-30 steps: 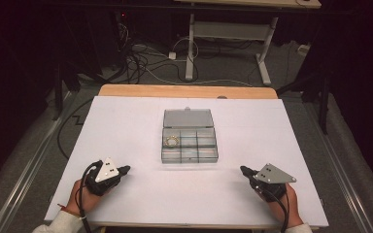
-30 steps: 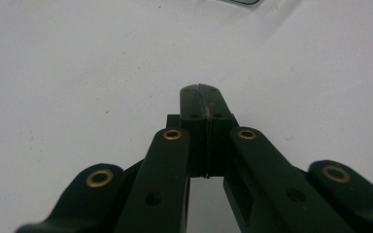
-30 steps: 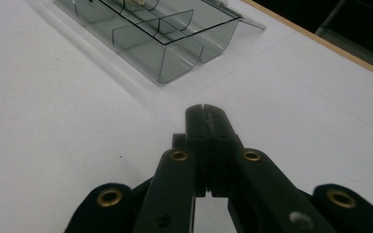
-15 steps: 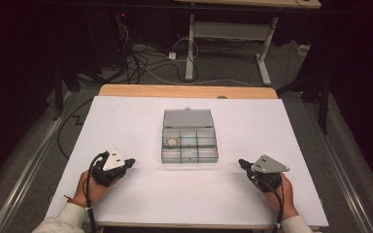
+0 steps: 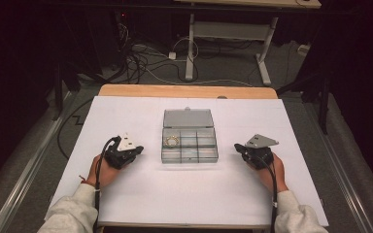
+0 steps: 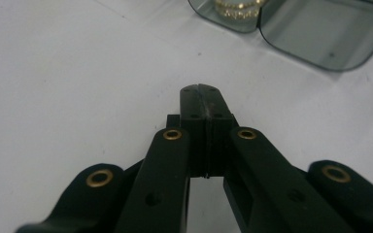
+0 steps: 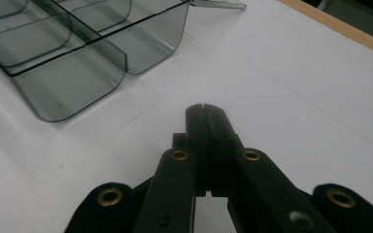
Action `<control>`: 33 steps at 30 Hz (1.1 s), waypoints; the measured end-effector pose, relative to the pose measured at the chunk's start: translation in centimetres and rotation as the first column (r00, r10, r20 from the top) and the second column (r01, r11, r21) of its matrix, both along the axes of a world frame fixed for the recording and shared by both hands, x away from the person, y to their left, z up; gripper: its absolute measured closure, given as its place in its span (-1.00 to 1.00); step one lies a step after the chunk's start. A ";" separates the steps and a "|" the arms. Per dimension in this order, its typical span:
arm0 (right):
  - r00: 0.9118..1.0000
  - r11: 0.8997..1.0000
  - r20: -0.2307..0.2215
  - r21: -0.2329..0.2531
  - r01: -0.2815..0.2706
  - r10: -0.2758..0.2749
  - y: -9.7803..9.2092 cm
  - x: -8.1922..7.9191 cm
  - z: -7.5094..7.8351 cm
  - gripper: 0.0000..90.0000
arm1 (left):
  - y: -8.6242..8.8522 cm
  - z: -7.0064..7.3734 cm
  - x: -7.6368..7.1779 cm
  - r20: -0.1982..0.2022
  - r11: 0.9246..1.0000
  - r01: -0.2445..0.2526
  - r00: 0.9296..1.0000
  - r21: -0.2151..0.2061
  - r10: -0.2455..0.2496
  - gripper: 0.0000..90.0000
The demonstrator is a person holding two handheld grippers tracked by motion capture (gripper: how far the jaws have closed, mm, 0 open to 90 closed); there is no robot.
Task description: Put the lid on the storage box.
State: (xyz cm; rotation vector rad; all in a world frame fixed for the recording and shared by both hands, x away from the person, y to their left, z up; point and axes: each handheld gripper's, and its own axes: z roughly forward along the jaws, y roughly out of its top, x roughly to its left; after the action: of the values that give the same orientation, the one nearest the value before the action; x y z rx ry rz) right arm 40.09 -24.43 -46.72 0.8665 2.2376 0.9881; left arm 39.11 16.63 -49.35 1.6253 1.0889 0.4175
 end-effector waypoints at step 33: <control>0.993 0.992 -0.114 -0.121 0.017 -0.031 6.7 11.7 -0.4 1.00 | -6.9 -0.2 11.2 -0.081 0.995 -0.099 0.992 0.004 0.099 0.94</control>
State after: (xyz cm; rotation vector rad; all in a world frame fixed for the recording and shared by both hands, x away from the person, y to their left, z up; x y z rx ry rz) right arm 51.82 -17.71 -47.12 0.9154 2.3513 0.8016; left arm 50.33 9.75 -49.52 1.6045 1.2342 0.4194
